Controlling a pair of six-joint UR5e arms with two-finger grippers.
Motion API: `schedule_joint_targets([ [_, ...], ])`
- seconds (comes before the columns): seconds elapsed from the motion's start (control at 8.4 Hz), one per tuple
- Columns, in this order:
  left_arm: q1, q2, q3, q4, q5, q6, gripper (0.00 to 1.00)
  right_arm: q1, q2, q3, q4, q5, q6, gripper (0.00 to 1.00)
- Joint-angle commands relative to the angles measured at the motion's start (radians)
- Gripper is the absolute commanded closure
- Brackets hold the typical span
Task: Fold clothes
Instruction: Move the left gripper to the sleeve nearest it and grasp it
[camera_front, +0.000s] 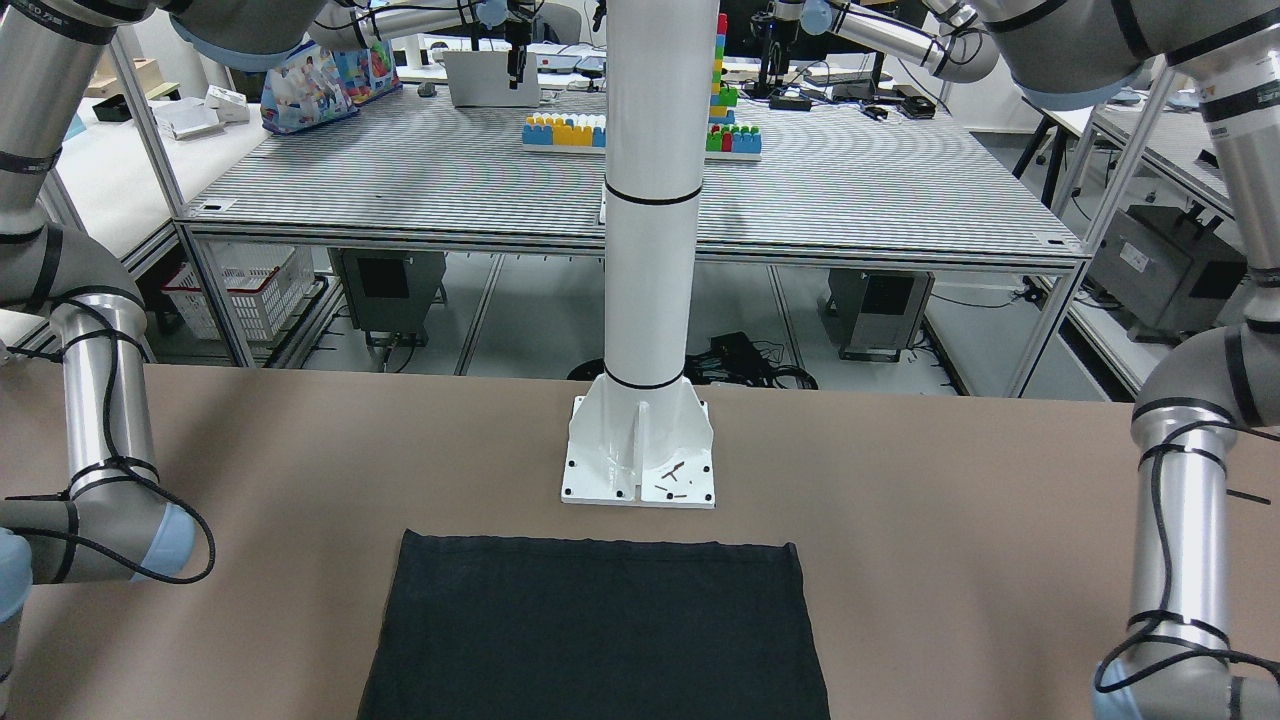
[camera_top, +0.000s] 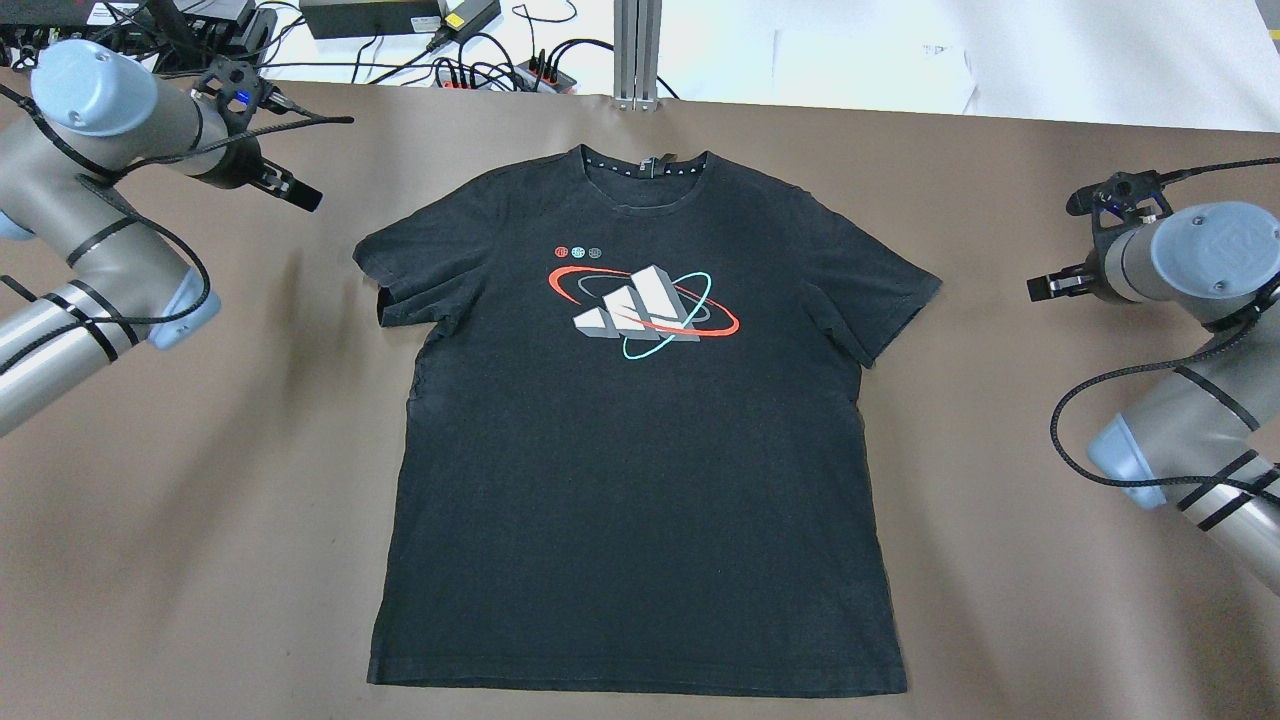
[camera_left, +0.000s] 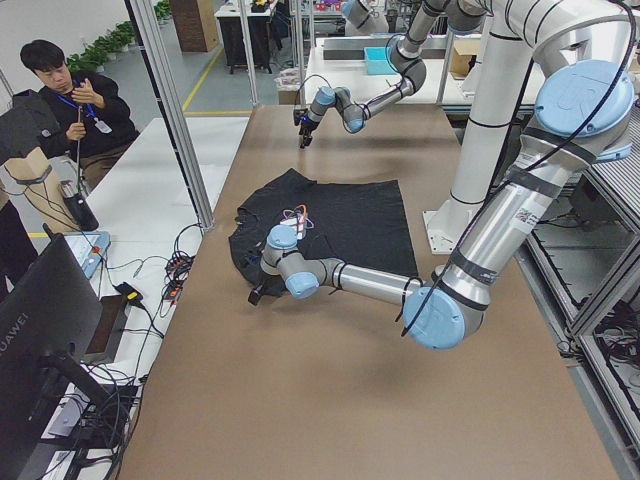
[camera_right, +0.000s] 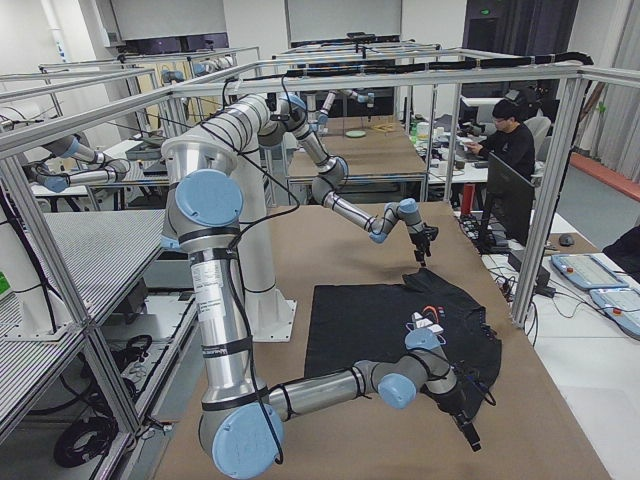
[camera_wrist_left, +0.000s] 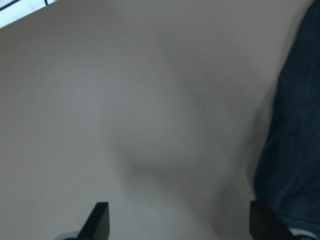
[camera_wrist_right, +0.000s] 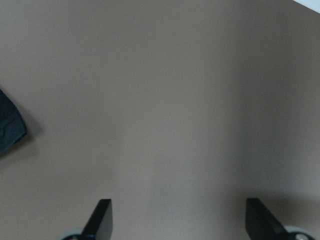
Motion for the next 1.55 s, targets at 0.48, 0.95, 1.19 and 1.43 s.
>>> schedule_joint_targets([
  [0.48,0.021,-0.001,0.006,0.0,-0.037,-0.04,0.66,-0.006,0.002,0.0,-0.001,-0.002,0.001,0.06],
  [0.95,0.027,0.002,0.008,-0.002,-0.042,-0.039,1.0,-0.006,0.002,0.0,0.0,-0.002,-0.001,0.06],
  [1.19,0.025,0.002,0.0,-0.005,-0.075,-0.036,1.0,-0.007,0.002,0.001,0.0,-0.002,-0.001,0.06],
  [1.43,0.027,0.0,0.002,-0.006,-0.082,-0.028,0.45,-0.007,0.002,0.0,0.0,-0.002,-0.001,0.06],
])
